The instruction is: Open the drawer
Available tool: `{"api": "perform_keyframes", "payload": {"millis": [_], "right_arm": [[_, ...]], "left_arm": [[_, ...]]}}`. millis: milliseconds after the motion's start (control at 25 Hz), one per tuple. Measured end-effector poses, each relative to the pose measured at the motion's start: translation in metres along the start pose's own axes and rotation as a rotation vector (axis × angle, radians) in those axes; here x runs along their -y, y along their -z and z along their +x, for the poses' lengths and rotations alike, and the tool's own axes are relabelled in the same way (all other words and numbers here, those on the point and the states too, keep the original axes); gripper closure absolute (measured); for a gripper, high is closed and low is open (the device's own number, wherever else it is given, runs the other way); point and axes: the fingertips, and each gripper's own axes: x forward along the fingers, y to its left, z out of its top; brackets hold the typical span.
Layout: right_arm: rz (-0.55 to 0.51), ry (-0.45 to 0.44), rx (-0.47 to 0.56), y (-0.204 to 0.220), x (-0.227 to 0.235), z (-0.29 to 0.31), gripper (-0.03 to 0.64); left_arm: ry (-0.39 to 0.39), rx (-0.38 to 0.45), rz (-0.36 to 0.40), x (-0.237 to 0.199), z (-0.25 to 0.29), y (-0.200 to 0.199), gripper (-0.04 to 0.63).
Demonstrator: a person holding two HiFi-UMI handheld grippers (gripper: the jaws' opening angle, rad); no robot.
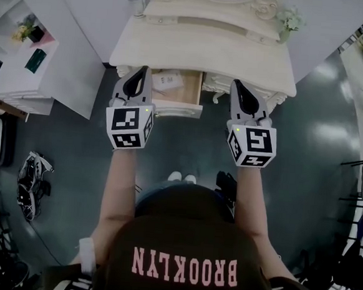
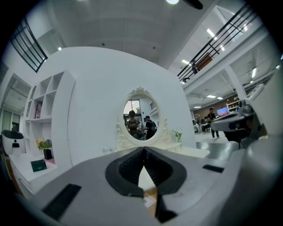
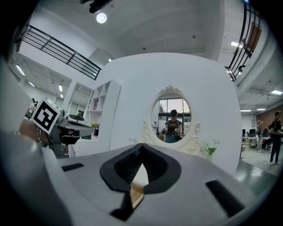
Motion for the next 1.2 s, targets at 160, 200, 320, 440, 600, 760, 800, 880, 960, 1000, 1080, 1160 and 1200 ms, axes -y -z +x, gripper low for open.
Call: {"api": "perform_keyframes", "payload": {"millis": [160,200,320,440,600,760,800,880,960,1000,1080,1160,1200], "right_arm": [[0.008,0.013,0.012,-0.008,0.003,0.0,0.626],[0.011,0.018,0.012,-0.009,0.004,0.0,0.626],[0.012,0.03,0.01,-0.011,0.006,0.0,0.626],[0.004,0.031,0.01,-0.013,0.005,-0.002,0.626],[0.001,0.032,0.008,-0.014,0.003,-0.002,0.626],[-0.004,0.03,0.014,-0.018,0.001,-0.003,0.626],[-0.005,0.028,0.016,-0.019,0.0,-0.004,0.626],[-0.007,0.024,0.021,-0.021,0.0,-0.004,0.626],[-0.009,0.02,0.024,-0.024,-0.001,-0.002,0.626],[-0.011,0.018,0.026,-0.025,-0.001,-0.002,0.626],[-0.016,0.018,0.031,-0.028,-0.001,-0.001,0.626],[-0.021,0.018,0.038,-0.03,0.0,-0.002,0.626],[-0.024,0.018,0.041,-0.032,0.0,-0.003,0.626]], "left_arm": [[0.012,0.033,0.01,0.001,0.001,-0.013,0.59],[0.012,0.038,0.007,0.0,0.001,-0.015,0.591],[0.009,0.047,0.031,-0.001,0.001,-0.02,0.59],[0.013,0.056,0.04,-0.001,0.001,-0.024,0.589],[0.014,0.069,0.027,-0.004,0.0,-0.028,0.59],[0.01,0.078,0.02,-0.006,-0.003,-0.032,0.59],[0.01,0.079,0.021,-0.006,-0.003,-0.032,0.589],[0.008,0.079,0.022,-0.007,-0.004,-0.032,0.589],[0.005,0.081,0.022,-0.009,-0.004,-0.033,0.591],[0.003,0.083,0.022,-0.011,-0.004,-0.034,0.59],[-0.001,0.092,0.019,-0.014,-0.005,-0.036,0.59],[-0.005,0.103,0.012,-0.018,-0.008,-0.039,0.589],[-0.006,0.109,0.008,-0.02,-0.009,-0.04,0.591]]}}
